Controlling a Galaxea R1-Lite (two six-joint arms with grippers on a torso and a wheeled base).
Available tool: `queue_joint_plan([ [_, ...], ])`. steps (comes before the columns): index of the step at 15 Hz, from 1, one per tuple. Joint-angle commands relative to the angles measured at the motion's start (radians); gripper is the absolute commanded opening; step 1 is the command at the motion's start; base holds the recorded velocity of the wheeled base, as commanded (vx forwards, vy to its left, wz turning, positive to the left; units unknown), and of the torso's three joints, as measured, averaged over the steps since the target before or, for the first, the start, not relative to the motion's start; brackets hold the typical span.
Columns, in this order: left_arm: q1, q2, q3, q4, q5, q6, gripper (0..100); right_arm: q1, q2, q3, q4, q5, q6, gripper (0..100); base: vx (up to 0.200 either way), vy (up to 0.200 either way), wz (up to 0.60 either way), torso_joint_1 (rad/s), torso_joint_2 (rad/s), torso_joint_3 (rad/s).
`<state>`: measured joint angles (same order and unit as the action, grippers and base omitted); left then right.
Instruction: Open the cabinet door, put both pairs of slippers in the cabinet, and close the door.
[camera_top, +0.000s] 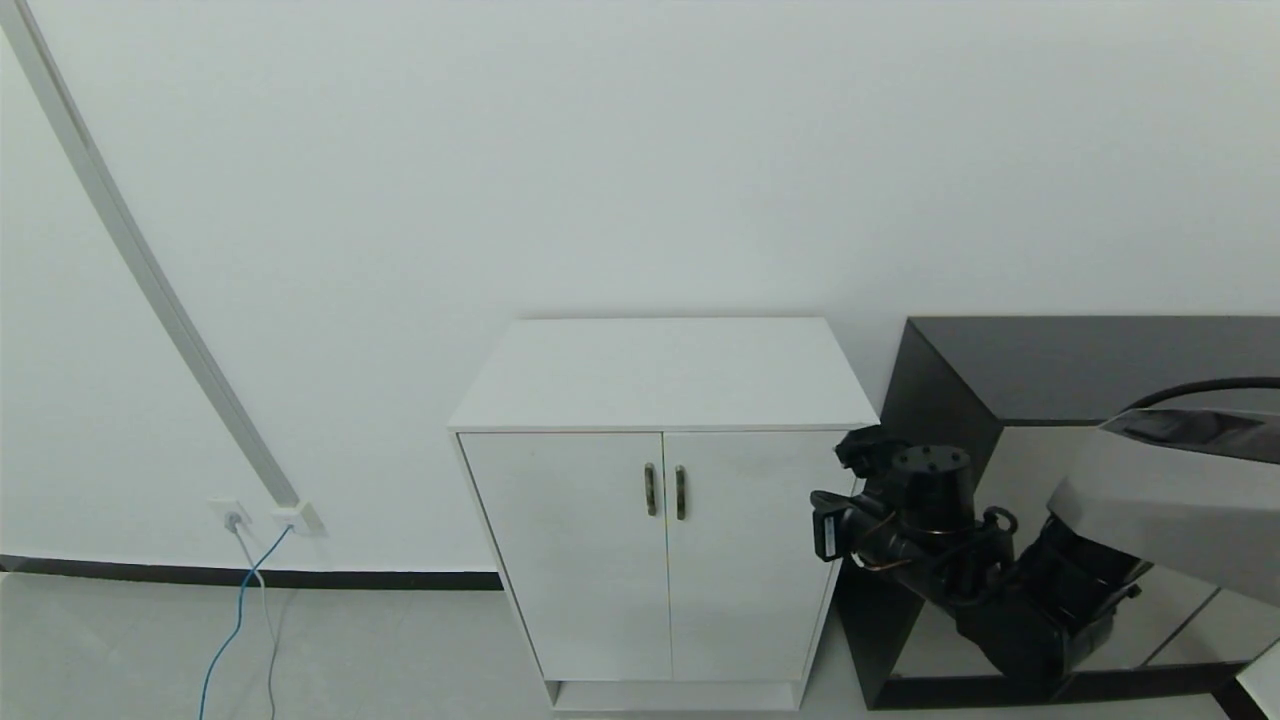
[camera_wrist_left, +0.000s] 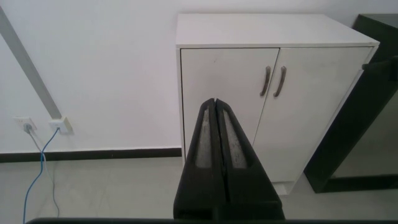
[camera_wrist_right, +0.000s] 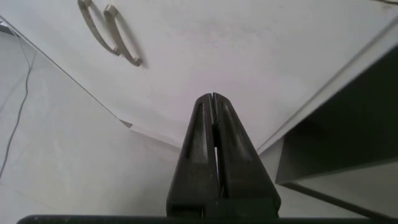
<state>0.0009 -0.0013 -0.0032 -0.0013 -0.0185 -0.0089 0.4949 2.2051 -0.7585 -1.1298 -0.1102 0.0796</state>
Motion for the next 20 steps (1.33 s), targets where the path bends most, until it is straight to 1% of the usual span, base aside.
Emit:
queue_joint_plan([
  [1,0.001,0.001,0.0,0.0,0.0,0.0,0,-0.006,-0.111,0.08,-0.004,0.0,0.0,0,0.0,0.0,0.0,0.0,0.0,0.0],
  [5,0.001,0.001,0.0,0.0,0.0,0.0,0,-0.039,-0.245,0.186,-0.004,-0.002,0.0,0,0.0,0.0,0.0,0.0,0.0,0.0],
  [8,0.001,0.001,0.0,0.0,0.0,0.0,0,-0.091,-0.338,0.263,-0.002,-0.003,-0.003,0,0.0,0.0,0.0,0.0,0.0,0.0],
  [10,0.001,0.001,0.0,0.0,0.0,0.0,0,-0.122,-0.375,0.298,-0.002,-0.068,-0.004,0,0.0,0.0,0.0,0.0,0.0,0.0],
  [11,0.001,0.001,0.0,0.0,0.0,0.0,0,-0.145,-0.404,0.324,-0.002,-0.112,-0.004,0,0.0,0.0,0.0,0.0,0.0,0.0],
  [12,0.001,0.001,0.0,0.0,0.0,0.0,0,-0.167,-0.429,0.347,-0.002,-0.123,-0.004,0,0.0,0.0,0.0,0.0,0.0,0.0],
  [14,0.001,0.001,0.0,0.0,0.0,0.0,0,-0.214,-0.479,0.389,-0.001,-0.123,-0.006,0,0.0,0.0,0.0,0.0,0.0,0.0],
  [20,0.001,0.001,0.0,0.0,0.0,0.001,0,-0.404,-0.621,0.535,0.001,-0.126,-0.007,0,0.0,0.0,0.0,0.0,0.0,0.0],
])
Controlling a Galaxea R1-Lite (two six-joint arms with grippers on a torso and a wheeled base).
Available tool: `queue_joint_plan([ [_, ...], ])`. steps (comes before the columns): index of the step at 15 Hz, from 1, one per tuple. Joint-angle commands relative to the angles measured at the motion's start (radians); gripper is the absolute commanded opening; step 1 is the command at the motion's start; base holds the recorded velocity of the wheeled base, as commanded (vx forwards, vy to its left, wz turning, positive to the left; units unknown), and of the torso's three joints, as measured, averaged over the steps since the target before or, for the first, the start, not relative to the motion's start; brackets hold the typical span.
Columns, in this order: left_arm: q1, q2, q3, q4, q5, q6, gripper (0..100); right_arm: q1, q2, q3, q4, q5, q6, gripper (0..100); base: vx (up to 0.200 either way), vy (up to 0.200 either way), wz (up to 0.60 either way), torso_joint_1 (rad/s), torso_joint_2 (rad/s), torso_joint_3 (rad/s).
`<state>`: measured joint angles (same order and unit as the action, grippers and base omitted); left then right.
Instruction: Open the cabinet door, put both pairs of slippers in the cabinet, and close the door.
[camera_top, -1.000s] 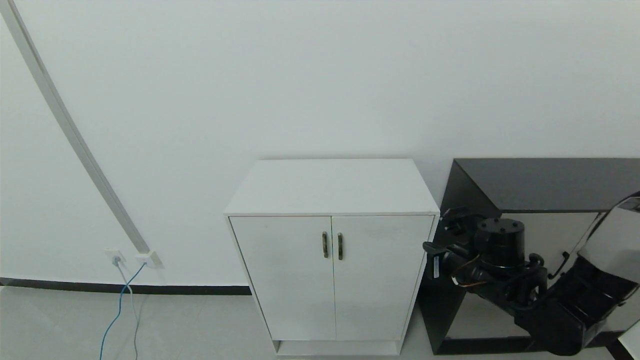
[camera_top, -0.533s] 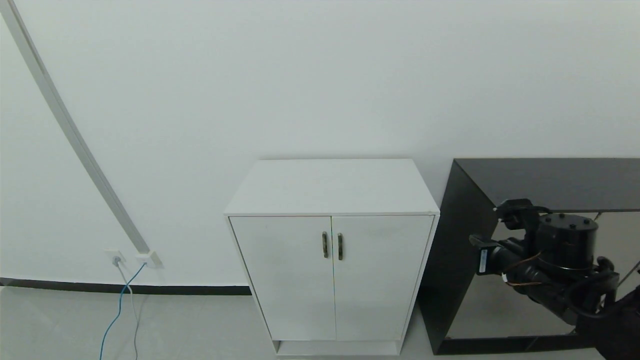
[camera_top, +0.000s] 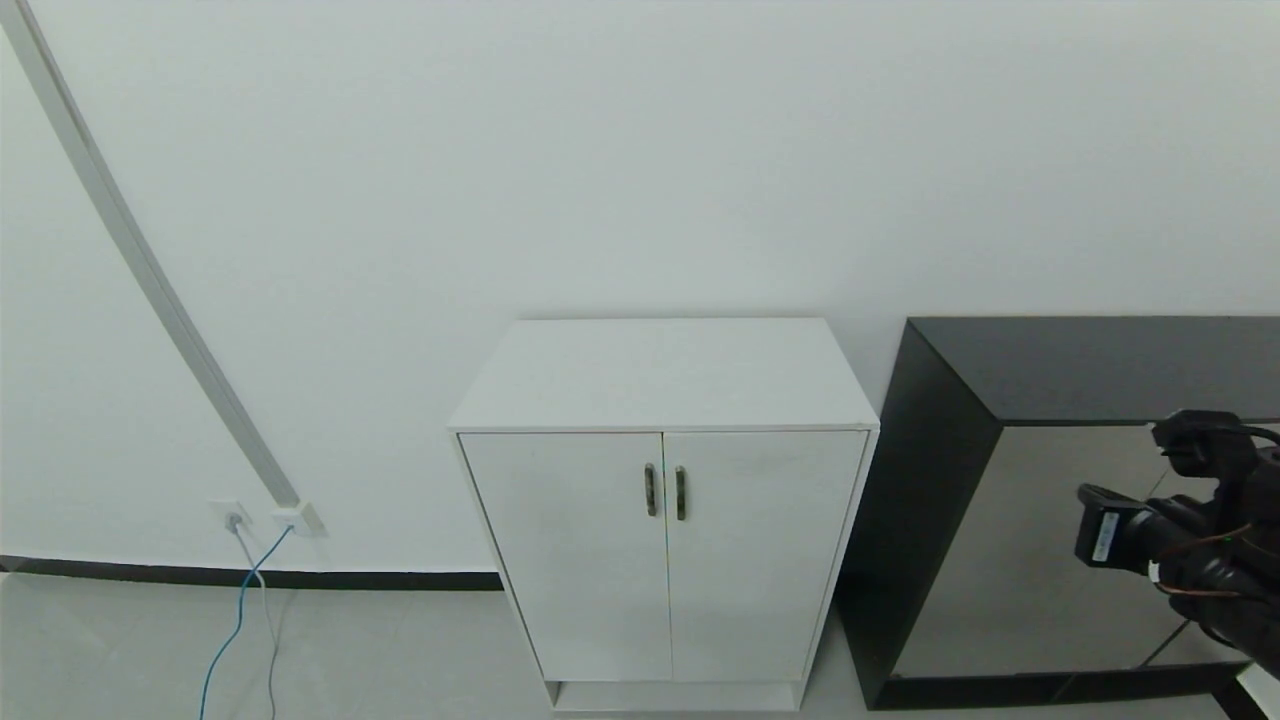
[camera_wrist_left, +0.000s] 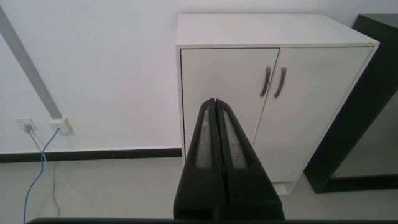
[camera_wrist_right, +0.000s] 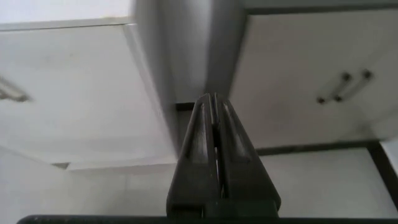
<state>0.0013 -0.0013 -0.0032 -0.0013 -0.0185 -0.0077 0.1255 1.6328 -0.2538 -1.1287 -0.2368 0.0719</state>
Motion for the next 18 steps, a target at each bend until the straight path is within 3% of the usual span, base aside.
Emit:
queue_joint_plan([
  [1,0.0,0.001,0.0,0.0,0.0,-0.002,0,-0.061,-0.08,0.062,0.0,0.002,-0.001,0,0.0,0.0,0.0,0.0,0.0,0.0],
  [11,0.0,0.001,0.0,0.0,0.0,-0.002,0,-0.075,-0.366,0.254,0.053,0.016,0.0,0,0.0,0.0,0.0,0.0,0.0,0.0],
  [18,0.0,0.001,0.0,0.0,0.0,-0.002,0,-0.075,-0.643,0.254,0.369,0.088,0.0,0,0.0,0.0,0.0,0.0,0.0,0.0],
])
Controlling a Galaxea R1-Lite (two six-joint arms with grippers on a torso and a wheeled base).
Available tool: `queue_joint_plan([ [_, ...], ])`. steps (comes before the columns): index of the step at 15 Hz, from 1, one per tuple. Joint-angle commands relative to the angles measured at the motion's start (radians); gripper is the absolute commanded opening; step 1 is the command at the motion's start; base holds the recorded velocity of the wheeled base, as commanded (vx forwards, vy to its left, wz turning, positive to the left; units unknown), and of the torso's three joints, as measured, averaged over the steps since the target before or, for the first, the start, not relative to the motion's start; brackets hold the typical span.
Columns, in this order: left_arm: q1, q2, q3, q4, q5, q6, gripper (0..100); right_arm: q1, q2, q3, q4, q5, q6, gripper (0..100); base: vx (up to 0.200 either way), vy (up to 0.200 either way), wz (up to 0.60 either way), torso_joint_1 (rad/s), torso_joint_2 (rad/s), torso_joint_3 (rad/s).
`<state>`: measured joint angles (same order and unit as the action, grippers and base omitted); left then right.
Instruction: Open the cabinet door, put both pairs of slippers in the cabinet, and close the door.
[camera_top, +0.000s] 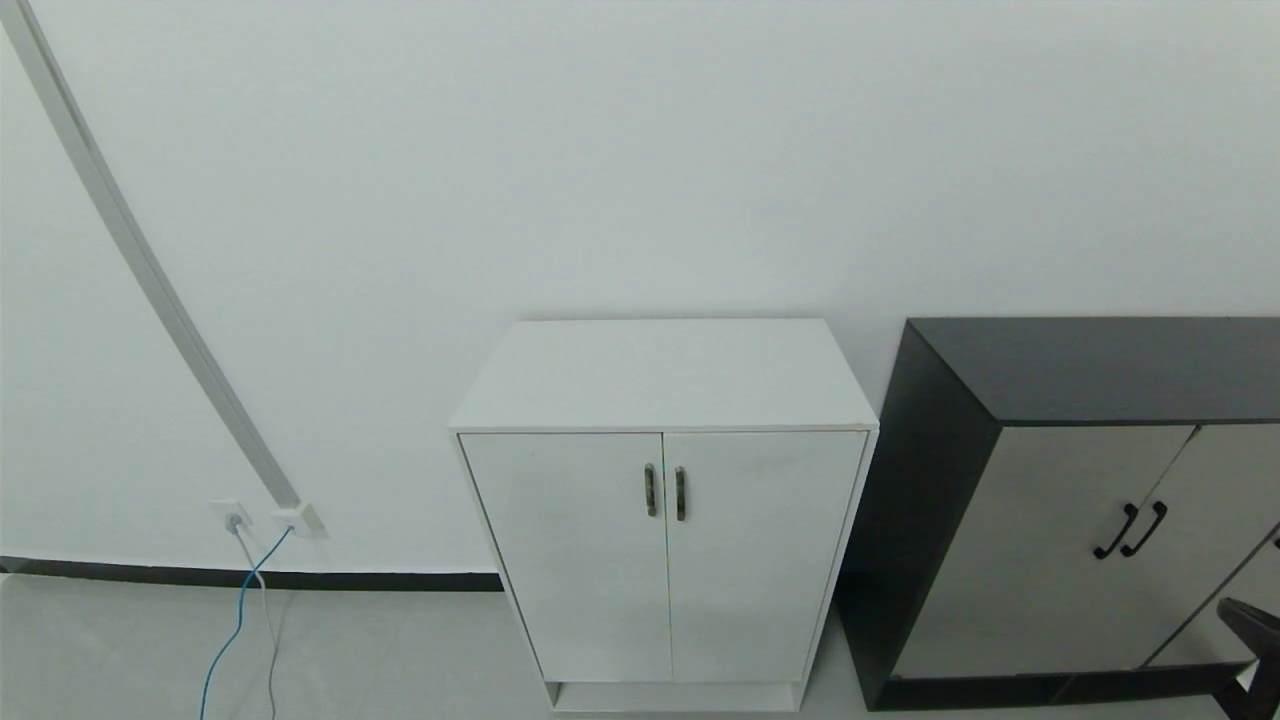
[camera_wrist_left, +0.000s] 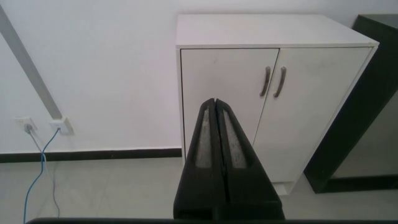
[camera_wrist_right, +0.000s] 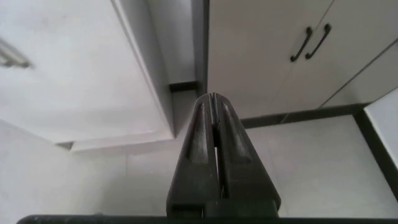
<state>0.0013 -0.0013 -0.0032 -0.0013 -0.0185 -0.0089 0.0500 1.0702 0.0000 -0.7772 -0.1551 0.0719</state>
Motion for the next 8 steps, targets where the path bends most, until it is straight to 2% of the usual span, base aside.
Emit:
queue_joint_plan([
  [1,0.0,0.001,0.0,0.0,0.0,0.0,0,0.001,-0.144,0.0,0.084,0.014,0.0,0,0.0,0.0,0.0,0.0,0.0,0.0],
  [8,0.0,0.001,0.0,0.0,-0.001,0.0,0,0.005,-0.487,-0.002,0.463,0.086,0.0,0,0.0,0.0,0.0,0.0,0.0,0.0],
])
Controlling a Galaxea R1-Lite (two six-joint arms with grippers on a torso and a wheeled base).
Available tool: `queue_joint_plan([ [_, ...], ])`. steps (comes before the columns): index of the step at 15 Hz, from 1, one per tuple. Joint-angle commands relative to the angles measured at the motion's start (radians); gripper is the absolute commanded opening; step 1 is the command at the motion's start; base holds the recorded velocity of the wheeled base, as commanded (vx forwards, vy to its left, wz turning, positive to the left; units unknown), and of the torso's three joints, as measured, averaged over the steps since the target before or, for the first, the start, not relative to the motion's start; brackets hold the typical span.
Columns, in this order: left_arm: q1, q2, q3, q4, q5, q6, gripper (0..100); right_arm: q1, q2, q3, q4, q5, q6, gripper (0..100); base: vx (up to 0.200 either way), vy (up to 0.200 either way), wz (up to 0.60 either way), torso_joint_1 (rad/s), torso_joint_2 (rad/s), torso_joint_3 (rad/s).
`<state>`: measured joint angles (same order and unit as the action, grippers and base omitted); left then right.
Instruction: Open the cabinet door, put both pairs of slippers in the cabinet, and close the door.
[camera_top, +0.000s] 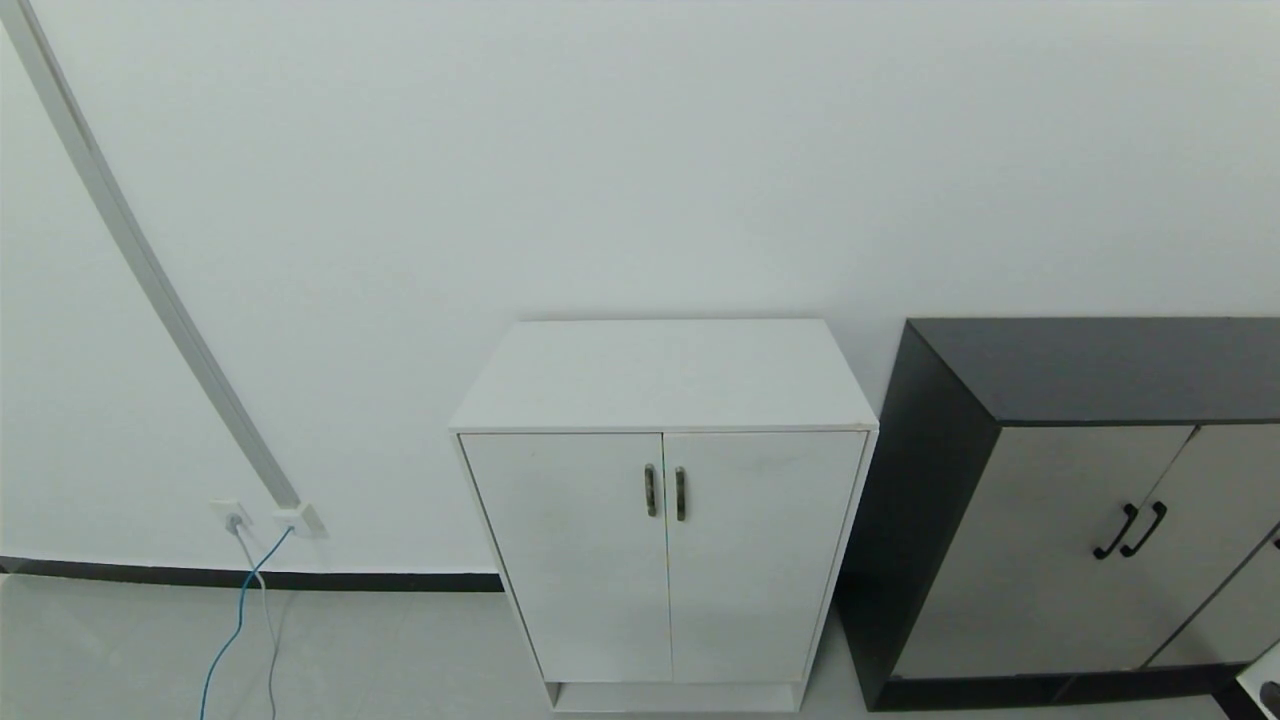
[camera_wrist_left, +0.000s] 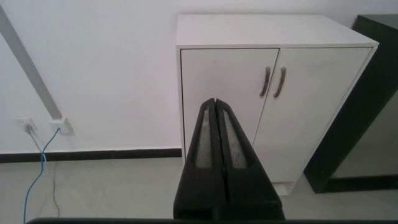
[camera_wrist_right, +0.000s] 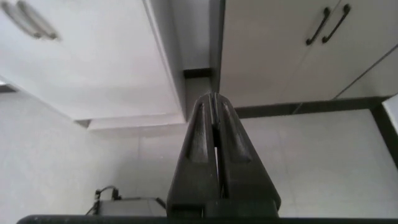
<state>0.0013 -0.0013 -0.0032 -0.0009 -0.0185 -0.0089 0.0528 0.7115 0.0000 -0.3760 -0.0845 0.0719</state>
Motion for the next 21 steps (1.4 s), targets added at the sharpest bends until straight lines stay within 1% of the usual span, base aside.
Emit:
queue_joint_plan([
  [1,0.0,0.001,0.0,-0.001,0.0,0.0,0,0.006,-0.178,-0.002,0.114,0.02,-0.001,0,0.0,0.0,0.0,0.0,0.0,0.0],
  [5,0.0,0.001,0.0,-0.001,-0.001,0.0,0,0.025,-0.357,-0.002,0.27,0.022,-0.04,0,0.0,0.0,0.0,0.0,0.0,0.0],
  [8,0.0,0.001,0.0,-0.001,-0.001,0.001,0,0.03,-0.452,-0.005,0.344,0.023,-0.066,0,0.0,0.0,0.0,0.0,0.0,0.0],
  [11,0.0,0.001,0.0,-0.001,-0.001,0.001,0,0.035,-0.501,-0.002,0.356,0.031,-0.066,0,0.0,0.0,0.0,0.0,0.0,0.0],
  [13,0.0,0.001,0.0,-0.001,-0.001,0.001,0,0.052,-0.535,-0.003,0.382,0.065,-0.061,0,0.0,0.0,0.0,0.0,0.0,0.0],
  [18,0.0,0.001,0.0,-0.001,-0.001,0.0,0,0.047,-0.61,-0.002,0.381,0.065,-0.061,0,0.0,0.0,0.0,0.0,0.0,0.0],
  [21,0.0,0.001,0.0,-0.001,0.0,0.0,0,0.047,-0.612,-0.002,0.377,0.06,-0.055,0,0.0,0.0,0.0,0.0,0.0,0.0],
])
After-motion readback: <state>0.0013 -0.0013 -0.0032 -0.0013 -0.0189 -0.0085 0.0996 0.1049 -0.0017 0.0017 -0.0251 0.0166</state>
